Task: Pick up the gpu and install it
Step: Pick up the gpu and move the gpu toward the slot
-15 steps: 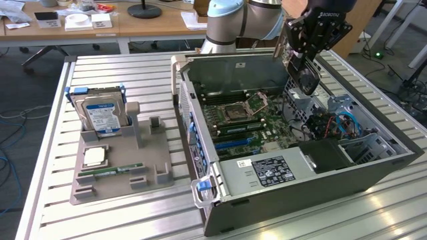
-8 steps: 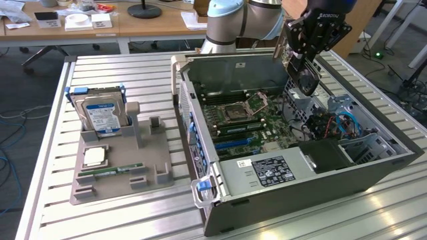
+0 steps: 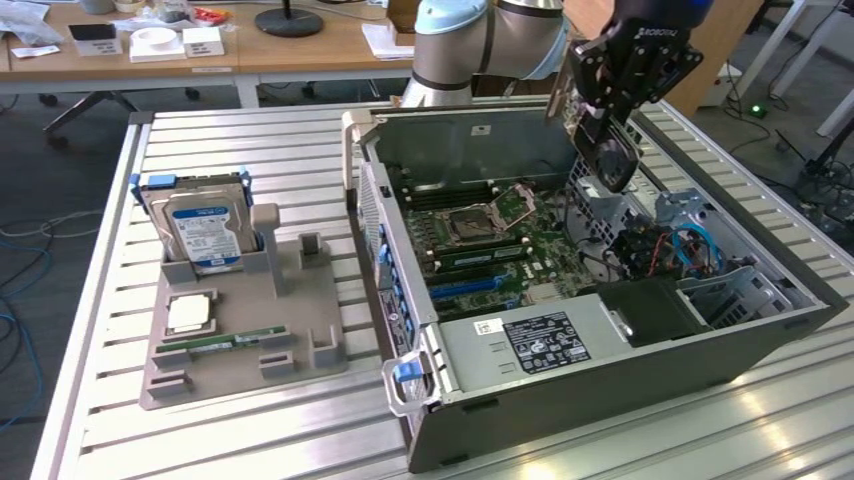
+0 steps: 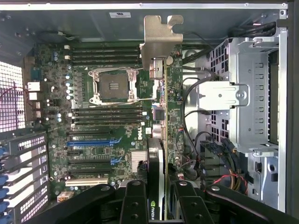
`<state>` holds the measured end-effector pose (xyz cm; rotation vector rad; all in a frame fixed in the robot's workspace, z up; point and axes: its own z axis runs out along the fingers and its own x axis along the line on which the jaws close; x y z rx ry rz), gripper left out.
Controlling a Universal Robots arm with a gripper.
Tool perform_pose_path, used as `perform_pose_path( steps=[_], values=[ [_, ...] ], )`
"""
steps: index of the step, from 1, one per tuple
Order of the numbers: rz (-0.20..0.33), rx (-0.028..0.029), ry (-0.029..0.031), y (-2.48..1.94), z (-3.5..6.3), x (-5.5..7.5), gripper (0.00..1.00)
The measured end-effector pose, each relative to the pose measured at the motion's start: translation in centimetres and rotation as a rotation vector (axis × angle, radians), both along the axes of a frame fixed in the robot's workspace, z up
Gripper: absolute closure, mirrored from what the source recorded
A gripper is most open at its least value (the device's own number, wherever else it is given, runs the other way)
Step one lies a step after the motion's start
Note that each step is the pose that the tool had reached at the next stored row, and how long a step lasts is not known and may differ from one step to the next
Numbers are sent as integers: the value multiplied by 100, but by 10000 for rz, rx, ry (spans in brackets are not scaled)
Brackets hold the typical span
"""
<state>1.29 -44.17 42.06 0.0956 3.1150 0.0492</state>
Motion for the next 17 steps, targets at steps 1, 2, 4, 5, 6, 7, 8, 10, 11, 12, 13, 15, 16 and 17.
perform_pose_path(
  steps=[1,2,4,5,6,7,8,10,11,12,13,15,16,17],
  values=[
    [0,-2,1,0,-9,0,73],
    [0,-1,0,0,-20,0,73],
    [0,-1,1,0,-28,0,73],
    [0,-2,0,0,-29,0,73],
    [0,-2,1,0,-29,0,73],
    [0,-1,1,0,-29,0,73],
    [0,-1,1,0,-29,0,73],
    [-1,1,0,0,-40,0,73],
    [0,-1,0,0,-47,0,73],
    [0,-2,1,0,-55,0,73],
    [0,-2,1,0,-62,0,73],
    [0,-2,1,0,-73,0,73],
    [0,-3,1,0,-74,0,73],
    [0,-3,1,0,-74,0,73]
  ],
)
